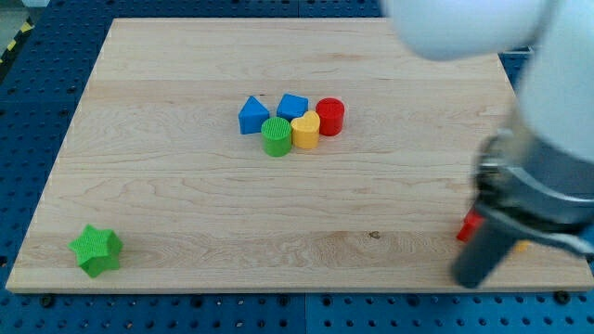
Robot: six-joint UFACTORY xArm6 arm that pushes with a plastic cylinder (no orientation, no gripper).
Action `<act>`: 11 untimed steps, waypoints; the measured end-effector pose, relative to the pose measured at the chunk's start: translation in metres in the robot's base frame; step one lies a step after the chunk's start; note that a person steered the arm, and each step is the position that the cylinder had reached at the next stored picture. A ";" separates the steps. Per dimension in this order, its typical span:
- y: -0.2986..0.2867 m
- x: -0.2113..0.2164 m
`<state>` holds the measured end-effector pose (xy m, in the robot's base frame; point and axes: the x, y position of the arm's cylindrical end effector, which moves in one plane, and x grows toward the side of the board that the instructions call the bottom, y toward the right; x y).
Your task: Separate the red star and hexagon
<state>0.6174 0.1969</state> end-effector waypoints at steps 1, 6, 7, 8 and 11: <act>0.068 0.000; 0.030 -0.076; 0.027 -0.087; 0.013 -0.088; -0.067 -0.095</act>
